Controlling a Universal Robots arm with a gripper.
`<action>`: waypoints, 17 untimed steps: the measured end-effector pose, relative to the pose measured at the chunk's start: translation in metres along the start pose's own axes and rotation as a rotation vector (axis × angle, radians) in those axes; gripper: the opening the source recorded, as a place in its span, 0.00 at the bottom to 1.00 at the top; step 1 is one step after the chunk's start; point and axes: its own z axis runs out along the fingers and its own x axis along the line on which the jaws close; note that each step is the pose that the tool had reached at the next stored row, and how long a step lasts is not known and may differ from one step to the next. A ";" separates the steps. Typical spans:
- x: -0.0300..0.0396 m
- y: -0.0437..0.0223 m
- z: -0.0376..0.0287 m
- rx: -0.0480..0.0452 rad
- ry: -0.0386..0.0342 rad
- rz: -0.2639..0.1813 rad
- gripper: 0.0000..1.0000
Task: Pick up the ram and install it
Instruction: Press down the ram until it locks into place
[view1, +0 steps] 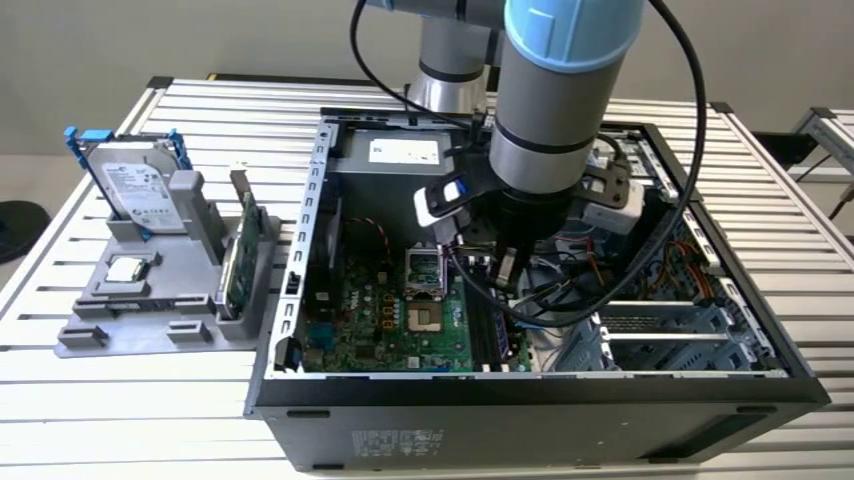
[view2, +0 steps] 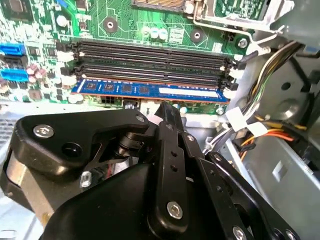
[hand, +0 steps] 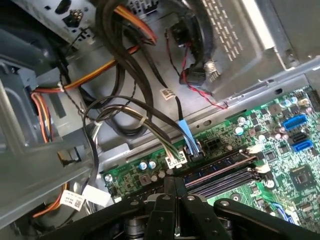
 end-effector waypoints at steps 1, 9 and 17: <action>0.0000 0.0000 0.0002 0.0011 0.0017 -0.013 0.00; -0.0001 -0.0001 0.0015 0.0132 0.0192 -0.115 0.00; -0.0002 -0.0002 0.0026 0.0272 0.0376 -0.212 0.00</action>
